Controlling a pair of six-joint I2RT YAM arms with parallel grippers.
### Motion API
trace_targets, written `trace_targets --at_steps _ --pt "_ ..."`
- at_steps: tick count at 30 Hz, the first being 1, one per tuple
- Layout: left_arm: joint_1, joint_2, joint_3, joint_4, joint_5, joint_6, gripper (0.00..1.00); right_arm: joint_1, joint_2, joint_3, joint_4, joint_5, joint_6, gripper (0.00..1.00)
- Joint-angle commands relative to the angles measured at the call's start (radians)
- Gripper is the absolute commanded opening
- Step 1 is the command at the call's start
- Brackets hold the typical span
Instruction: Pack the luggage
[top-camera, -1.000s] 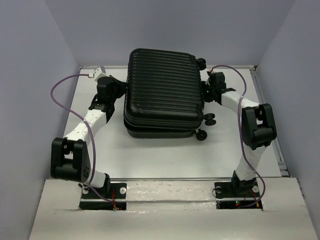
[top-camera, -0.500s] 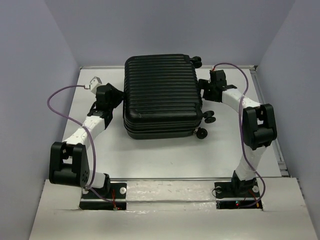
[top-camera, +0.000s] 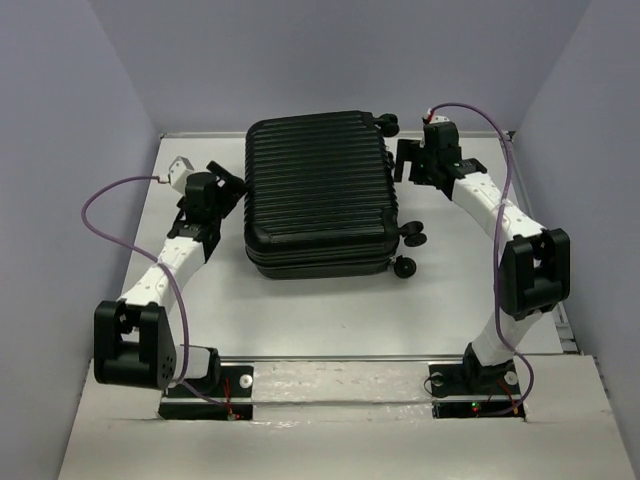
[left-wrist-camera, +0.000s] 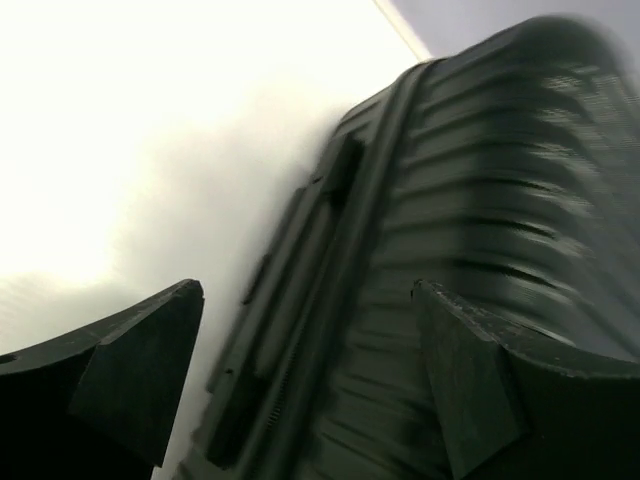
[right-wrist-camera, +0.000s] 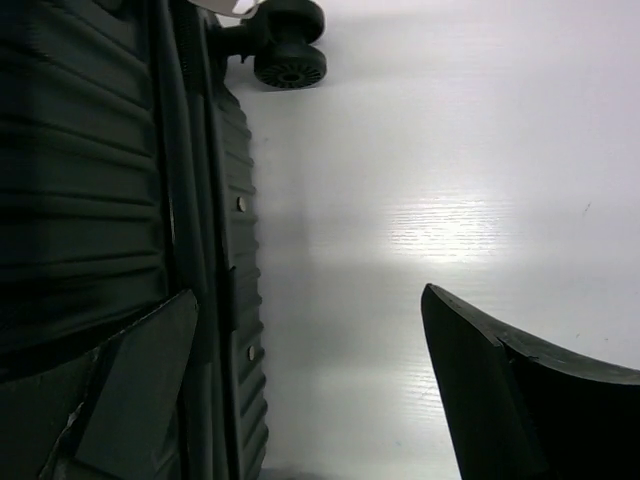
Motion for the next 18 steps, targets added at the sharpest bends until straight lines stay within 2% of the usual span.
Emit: trace_targets --at_steps 1,3,7,9,11,12,13,14,15,16,18 --pt "0.018 -0.140 0.022 0.030 0.030 -0.010 0.99 0.085 -0.046 0.034 -0.011 -0.028 0.019 0.99" --pt "0.070 -0.188 0.042 0.013 0.014 -0.021 0.99 0.085 -0.072 0.035 -0.009 -0.031 0.027 0.98" --pt "0.104 -0.266 0.082 0.007 0.032 -0.010 0.99 0.085 -0.177 0.000 0.028 -0.048 0.034 0.82" --pt "0.093 -0.316 0.079 0.015 0.093 0.013 0.98 0.085 -0.282 -0.060 0.087 -0.071 0.037 0.70" --pt "0.044 -0.355 0.062 0.021 0.138 0.040 0.93 0.085 -0.358 -0.110 0.153 -0.137 0.041 0.64" --pt "-0.029 -0.401 0.030 0.019 0.144 0.078 0.89 0.085 -0.426 -0.165 0.176 -0.167 0.048 0.53" --pt "-0.030 -0.427 0.015 0.013 0.141 0.100 0.84 0.085 -0.459 -0.192 0.190 -0.184 0.053 0.49" --pt "-0.115 -0.456 -0.026 0.010 0.140 0.114 0.76 0.085 -0.488 -0.218 0.213 -0.199 0.054 0.47" --pt "-0.158 -0.520 -0.050 0.010 0.144 0.125 0.61 0.085 -0.517 -0.274 0.219 -0.218 0.063 0.37" --pt "-0.201 -0.551 -0.066 -0.002 0.151 0.149 0.54 0.085 -0.577 -0.305 0.227 -0.264 0.073 0.27" --pt "-0.327 -0.651 -0.120 -0.037 0.154 0.162 0.29 0.147 -0.646 -0.435 0.270 -0.324 0.090 0.15"
